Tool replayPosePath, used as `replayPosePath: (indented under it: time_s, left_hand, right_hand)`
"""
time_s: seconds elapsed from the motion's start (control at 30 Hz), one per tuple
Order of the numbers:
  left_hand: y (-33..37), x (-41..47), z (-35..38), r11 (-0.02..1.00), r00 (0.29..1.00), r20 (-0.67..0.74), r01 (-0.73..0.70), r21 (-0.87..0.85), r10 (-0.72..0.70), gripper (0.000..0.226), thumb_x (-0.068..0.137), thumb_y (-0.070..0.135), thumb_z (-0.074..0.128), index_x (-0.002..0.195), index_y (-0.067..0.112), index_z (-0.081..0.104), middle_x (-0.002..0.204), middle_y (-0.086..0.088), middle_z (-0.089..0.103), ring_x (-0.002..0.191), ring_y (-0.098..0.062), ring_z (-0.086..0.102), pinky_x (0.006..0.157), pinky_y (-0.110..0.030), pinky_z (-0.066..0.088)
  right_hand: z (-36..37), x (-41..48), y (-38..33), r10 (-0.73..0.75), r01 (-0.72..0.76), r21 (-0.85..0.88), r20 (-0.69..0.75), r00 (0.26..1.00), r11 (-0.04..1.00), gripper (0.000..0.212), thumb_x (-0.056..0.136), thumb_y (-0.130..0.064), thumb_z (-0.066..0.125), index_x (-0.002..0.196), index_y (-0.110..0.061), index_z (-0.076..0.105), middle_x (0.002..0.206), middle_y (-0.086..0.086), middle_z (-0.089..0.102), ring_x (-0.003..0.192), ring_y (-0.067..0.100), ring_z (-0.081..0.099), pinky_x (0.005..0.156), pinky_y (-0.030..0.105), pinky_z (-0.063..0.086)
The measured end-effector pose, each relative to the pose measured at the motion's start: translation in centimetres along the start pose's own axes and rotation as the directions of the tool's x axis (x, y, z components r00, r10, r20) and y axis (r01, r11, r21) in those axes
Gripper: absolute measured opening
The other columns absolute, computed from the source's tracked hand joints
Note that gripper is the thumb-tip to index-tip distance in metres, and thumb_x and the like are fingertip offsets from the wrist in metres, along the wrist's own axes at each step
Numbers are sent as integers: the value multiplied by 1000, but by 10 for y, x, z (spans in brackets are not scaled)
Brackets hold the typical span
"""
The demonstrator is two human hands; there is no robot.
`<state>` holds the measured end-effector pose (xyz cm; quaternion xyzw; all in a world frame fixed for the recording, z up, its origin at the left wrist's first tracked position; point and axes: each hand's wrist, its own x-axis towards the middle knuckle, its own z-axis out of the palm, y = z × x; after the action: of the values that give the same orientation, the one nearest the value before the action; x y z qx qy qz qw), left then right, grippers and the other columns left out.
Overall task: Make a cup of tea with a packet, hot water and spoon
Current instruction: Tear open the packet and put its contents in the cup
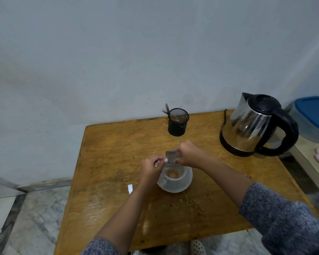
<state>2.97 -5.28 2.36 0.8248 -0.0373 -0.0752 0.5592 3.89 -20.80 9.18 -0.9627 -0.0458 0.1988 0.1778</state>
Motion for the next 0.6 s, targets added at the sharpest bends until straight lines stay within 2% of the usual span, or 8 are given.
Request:
replayPosePath:
  time_s: [0.03,0.13,0.27,0.37,0.47,0.53,0.6]
  left_hand:
    - [0,0,0,1000,1000,3,3,-14,-3,7,80,10,67,84,12,72,70,8,62,64,-7,54,66,-28,48]
    - [2,-1,-1,999,1000,12,19,-45,-19,9,80,11,66,78,19,69,66,8,60,61,-7,52,64,-29,46]
    - [2,-5,-9,991,997,36,73,-113,-69,16,85,15,62,71,25,64,62,6,57,57,-6,49,58,-20,42]
    - [0,-6,-23,986,996,-19,82,-147,-86,13,86,20,60,74,19,64,61,5,57,56,-7,50,53,-16,42]
    - [-5,-10,-40,980,987,-97,113,-167,-130,12,86,18,60,77,13,65,60,5,54,56,-6,49,52,-14,42]
    - [-15,-12,-53,972,974,-147,142,-186,-170,12,86,17,61,79,9,65,60,5,52,57,-7,47,54,-19,41]
    - [-26,-18,-69,961,959,-193,166,-221,-210,11,86,13,61,75,11,62,58,5,49,53,-1,45,53,-18,38]
  right_hand:
    - [0,0,0,7,-7,23,-14,1000,1000,6,84,-13,63,79,-10,64,73,2,58,64,15,50,57,28,41]
    - [1,0,0,25,-22,80,-44,999,997,7,81,-8,61,75,-9,64,72,5,60,65,20,54,55,30,42]
    - [3,3,-5,59,-15,271,-156,986,963,4,82,-7,59,81,-7,62,83,14,66,77,27,64,64,36,53]
    - [6,9,-19,145,-35,461,-206,968,887,11,79,-5,63,83,-13,56,72,6,58,65,19,56,62,33,50]
    - [14,21,-40,185,-23,551,-240,953,834,21,76,2,64,79,-14,51,66,-1,51,63,15,51,65,36,53]
    - [25,30,-57,166,12,540,-281,945,842,23,76,1,65,76,-15,48,63,-3,47,58,12,46,57,28,45]
    - [41,39,-75,126,50,519,-299,946,853,29,77,0,66,68,-19,45,60,-4,46,54,9,42,51,19,36]
